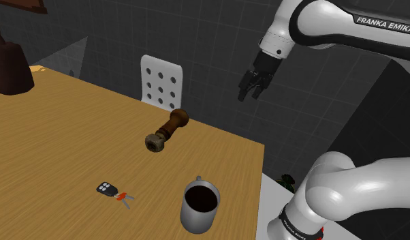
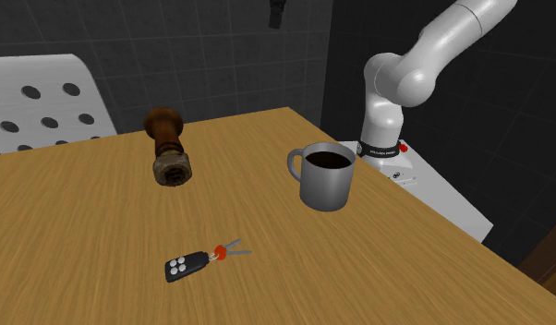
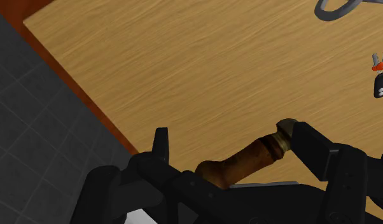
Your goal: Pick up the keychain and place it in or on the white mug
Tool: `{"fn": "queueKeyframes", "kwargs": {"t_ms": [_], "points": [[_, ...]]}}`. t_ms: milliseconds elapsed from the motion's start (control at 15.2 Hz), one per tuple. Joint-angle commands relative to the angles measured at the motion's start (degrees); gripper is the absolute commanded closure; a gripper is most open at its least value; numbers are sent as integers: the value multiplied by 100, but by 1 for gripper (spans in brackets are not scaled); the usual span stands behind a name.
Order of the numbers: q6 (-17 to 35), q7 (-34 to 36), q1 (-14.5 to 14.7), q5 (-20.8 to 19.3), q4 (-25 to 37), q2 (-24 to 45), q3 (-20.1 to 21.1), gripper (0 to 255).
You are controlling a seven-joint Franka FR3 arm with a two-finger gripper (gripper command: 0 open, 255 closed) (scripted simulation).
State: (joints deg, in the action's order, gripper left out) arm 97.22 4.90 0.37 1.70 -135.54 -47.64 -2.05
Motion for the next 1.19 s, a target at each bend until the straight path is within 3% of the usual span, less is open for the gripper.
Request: {"fn": "queueKeyframes", "kwargs": {"t_ms": [0,594,1122], "points": [[0,0,0,0,0,0,0,0],[939,835,387,431,-241,784,1013,0],[1763,1610,621,572,-22,1900,1909,0]]}}
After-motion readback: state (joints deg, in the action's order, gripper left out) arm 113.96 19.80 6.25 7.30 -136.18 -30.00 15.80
